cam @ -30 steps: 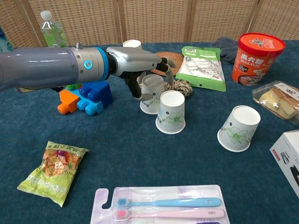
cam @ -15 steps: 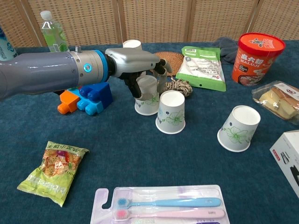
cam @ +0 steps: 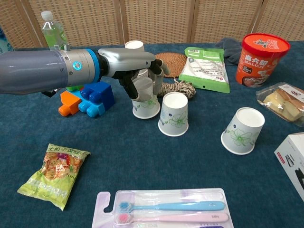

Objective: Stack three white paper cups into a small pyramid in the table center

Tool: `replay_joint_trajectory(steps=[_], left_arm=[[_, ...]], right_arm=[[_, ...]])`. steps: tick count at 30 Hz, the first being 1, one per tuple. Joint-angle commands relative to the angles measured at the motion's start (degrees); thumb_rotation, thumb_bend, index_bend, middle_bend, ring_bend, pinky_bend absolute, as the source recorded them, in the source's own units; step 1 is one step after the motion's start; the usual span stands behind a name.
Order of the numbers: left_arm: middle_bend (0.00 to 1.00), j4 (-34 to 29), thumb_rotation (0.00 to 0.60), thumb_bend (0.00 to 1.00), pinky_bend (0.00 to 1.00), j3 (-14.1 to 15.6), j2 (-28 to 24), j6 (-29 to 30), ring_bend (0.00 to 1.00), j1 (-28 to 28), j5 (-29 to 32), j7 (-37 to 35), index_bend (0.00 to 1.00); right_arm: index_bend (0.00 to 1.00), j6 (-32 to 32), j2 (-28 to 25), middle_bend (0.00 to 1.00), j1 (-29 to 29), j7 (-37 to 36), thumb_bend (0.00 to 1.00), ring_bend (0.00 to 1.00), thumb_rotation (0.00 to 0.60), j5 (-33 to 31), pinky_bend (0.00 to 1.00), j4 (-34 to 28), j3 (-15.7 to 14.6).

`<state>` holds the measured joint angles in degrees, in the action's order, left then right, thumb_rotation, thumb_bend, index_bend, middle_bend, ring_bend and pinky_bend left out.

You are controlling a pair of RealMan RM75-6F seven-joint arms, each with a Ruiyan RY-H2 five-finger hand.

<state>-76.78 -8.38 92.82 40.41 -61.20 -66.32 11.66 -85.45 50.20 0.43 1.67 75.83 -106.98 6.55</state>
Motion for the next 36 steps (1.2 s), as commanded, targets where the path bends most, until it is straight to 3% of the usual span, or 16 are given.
replay_joint_trajectory(steps=[1,18,36], left_arm=[[0.14,-0.8,0.6,0.46,0.61,-0.3,-0.5,0.0,0.26,0.2,-0.2,-0.6,0.49],[0.14,-9.3,0.6,0.46,0.61,1.0,-5.7,-1.5,0.26,0.5,1.1,1.4,0.48],[0.12,-10.0,0.6,0.45,0.59,2.5,-3.8,-0.2,0.25,0.1,3.6,6.2,0.46]], right_arm=[[0.0,0.0,0.0,0.0,0.0,0.1,0.51,0.0,0.6,-0.2,0.0,-0.1,0.0],[0.0,0.1,0.2,0.0,0.0,-0.2,0.51,0.0,0.6,-0.2,0.0,0.1,0.0],[0.0,-0.2,0.2,0.0,-0.4,-1.3,0.51,0.0,0.6,0.1,0.0,0.7,-0.2]])
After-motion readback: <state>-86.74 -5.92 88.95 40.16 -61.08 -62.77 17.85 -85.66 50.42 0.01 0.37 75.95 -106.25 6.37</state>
